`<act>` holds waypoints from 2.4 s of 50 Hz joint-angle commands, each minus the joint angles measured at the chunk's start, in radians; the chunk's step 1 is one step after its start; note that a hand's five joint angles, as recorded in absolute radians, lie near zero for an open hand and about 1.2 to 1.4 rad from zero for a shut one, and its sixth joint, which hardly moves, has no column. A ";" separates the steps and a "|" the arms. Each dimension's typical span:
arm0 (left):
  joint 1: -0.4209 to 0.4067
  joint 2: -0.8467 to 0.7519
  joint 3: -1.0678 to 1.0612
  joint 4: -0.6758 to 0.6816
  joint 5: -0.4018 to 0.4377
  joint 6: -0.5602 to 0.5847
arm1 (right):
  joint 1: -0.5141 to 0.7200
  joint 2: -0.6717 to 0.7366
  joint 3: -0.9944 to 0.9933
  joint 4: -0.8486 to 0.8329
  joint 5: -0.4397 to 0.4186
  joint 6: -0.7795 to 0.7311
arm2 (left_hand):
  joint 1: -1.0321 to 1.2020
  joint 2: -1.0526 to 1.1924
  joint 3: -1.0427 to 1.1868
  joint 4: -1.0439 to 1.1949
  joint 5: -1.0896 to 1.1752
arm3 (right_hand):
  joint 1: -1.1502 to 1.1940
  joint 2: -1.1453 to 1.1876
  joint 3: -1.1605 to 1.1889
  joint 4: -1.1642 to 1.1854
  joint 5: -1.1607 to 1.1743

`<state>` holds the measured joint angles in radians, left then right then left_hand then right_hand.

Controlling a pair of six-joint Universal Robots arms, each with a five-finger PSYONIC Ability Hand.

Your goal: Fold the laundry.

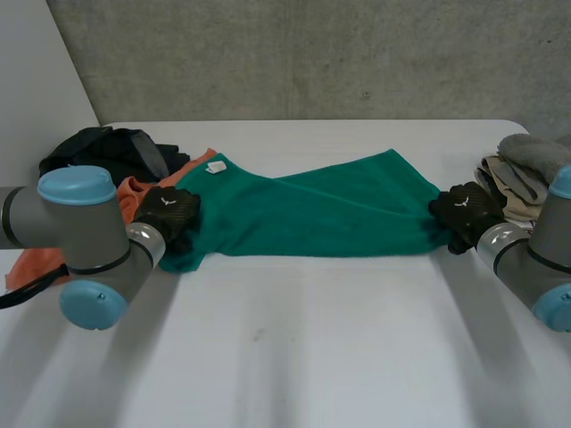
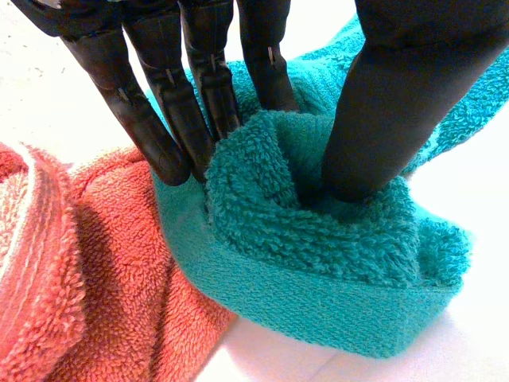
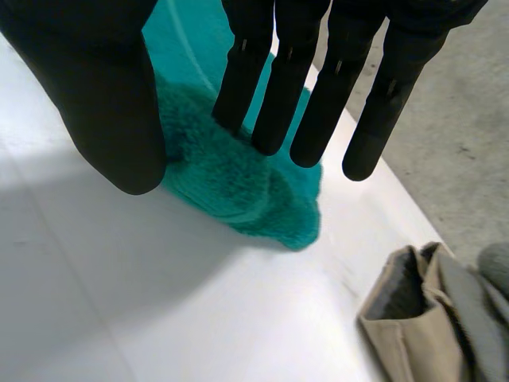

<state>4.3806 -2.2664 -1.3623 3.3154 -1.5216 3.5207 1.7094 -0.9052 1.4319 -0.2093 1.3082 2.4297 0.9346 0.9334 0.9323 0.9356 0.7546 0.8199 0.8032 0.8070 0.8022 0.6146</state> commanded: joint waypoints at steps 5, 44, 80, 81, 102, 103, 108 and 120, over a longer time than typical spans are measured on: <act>-0.004 -0.027 0.023 0.023 -0.012 0.006 | 0.009 0.020 0.010 -0.101 0.029 0.002 | 0.124 0.125 0.127 0.123 0.130 | -0.061 -0.044 -0.048 -0.043 -0.030; 0.033 0.731 -0.238 -0.056 0.144 -0.249 | -0.062 -0.379 -0.230 0.209 -0.079 0.420 | 0.462 0.463 0.464 0.461 0.467 | 0.576 0.593 0.589 0.594 0.607; -0.087 0.689 -0.256 -0.114 0.038 -0.250 | 0.157 -0.287 -0.003 0.524 0.211 0.399 | 0.462 0.463 0.464 0.461 0.467 | -0.464 -0.447 -0.451 -0.446 -0.433; -0.095 0.691 -0.245 -0.118 0.031 -0.255 | 0.162 -0.288 0.057 0.465 0.185 0.394 | 0.462 0.463 0.464 0.461 0.467 | -0.420 -0.403 -0.407 -0.402 -0.389; -0.164 0.691 -0.093 -0.178 -0.031 -0.272 | 0.159 -0.081 0.182 -0.073 0.158 0.157 | 0.462 0.463 0.464 0.461 0.467 | -0.237 -0.221 -0.225 -0.220 -0.207; -0.164 0.691 -0.093 -0.178 -0.031 -0.270 | 0.158 -0.077 0.177 -0.079 0.158 0.155 | 0.462 0.463 0.464 0.461 0.467 | -0.217 -0.200 -0.204 -0.199 -0.186; -0.158 0.694 -0.095 -0.181 -0.035 -0.272 | 0.142 -0.046 0.142 -0.096 0.158 0.138 | 0.462 0.463 0.464 0.461 0.467 | 0.009 0.025 0.022 0.026 0.039; -0.101 0.693 -0.155 -0.218 -0.043 -0.267 | 0.102 -0.174 0.111 0.026 0.157 0.143 | 0.462 0.463 0.464 0.461 0.467 | 0.576 0.593 0.589 0.594 0.607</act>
<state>4.2467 -1.5700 -1.4739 3.1216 -1.5673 3.2493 1.8208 -0.9673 1.5327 -0.2770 1.4747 2.5667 1.1484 1.1969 1.1881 1.1953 0.9910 1.1275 1.1754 1.1862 1.1945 0.9793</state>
